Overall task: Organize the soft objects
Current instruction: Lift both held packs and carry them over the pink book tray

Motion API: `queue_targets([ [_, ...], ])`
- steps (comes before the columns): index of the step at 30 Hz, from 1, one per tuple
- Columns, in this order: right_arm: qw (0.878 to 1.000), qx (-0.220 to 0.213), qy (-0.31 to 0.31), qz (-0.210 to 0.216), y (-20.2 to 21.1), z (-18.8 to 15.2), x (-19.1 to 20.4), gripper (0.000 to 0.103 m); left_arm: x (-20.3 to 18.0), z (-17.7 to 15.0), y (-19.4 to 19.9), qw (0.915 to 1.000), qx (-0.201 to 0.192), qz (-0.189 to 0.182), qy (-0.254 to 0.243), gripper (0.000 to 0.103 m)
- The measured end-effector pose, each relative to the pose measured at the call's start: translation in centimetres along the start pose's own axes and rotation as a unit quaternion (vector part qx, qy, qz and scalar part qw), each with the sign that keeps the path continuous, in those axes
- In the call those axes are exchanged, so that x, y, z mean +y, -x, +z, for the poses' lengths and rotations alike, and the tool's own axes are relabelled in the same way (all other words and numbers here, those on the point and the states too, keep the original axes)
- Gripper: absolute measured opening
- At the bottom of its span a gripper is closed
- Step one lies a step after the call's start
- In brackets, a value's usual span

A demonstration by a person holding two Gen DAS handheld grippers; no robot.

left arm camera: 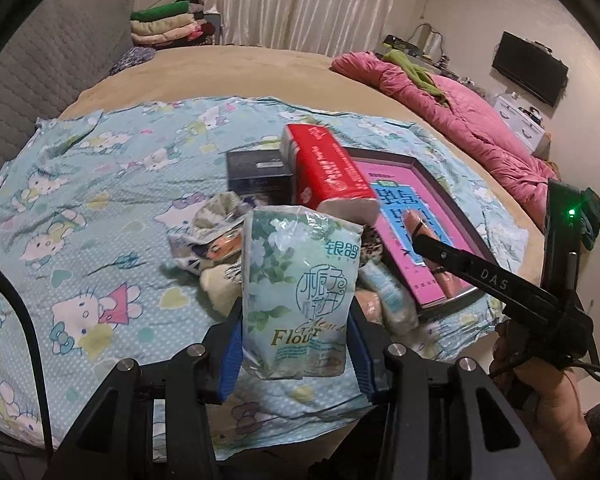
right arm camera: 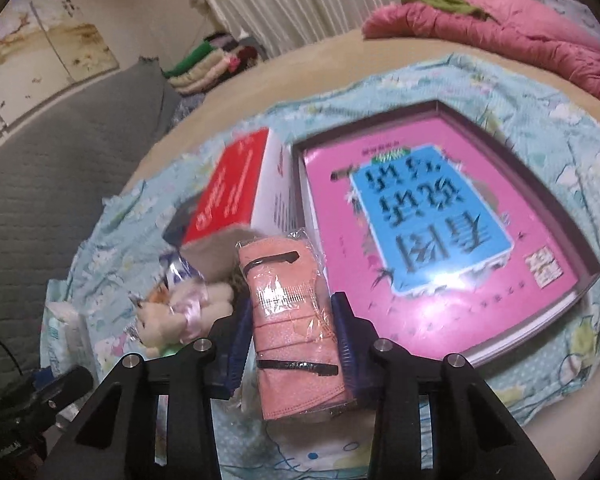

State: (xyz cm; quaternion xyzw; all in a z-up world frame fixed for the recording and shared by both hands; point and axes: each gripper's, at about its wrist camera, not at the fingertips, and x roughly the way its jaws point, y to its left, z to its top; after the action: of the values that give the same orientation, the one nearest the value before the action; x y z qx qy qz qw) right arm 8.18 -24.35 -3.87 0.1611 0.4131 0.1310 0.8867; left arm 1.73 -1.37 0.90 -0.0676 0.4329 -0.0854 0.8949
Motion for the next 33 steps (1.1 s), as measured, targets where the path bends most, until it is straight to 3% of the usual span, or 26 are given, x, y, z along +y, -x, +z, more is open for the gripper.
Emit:
queue_targets([
  [9,0.997,-0.067,-0.008,-0.022,3.6,1.6,-1.2,0.040,-5.2,2.3,-0.8,0.9989,-0.006,-0.024,-0.041,0.046],
  [18,0.991,-0.109,-0.068,-0.042,5.2,2.8,-5.2,0.040,-10.8,4.7,-3.9,0.9960,0.004,-0.038,-0.081,0.046],
  [33,0.981,-0.113,-0.135,-0.085,4.3,3.3,-12.1,0.040,-16.0,5.2,-12.2,0.9867,0.089,-0.051,-0.127,0.046],
])
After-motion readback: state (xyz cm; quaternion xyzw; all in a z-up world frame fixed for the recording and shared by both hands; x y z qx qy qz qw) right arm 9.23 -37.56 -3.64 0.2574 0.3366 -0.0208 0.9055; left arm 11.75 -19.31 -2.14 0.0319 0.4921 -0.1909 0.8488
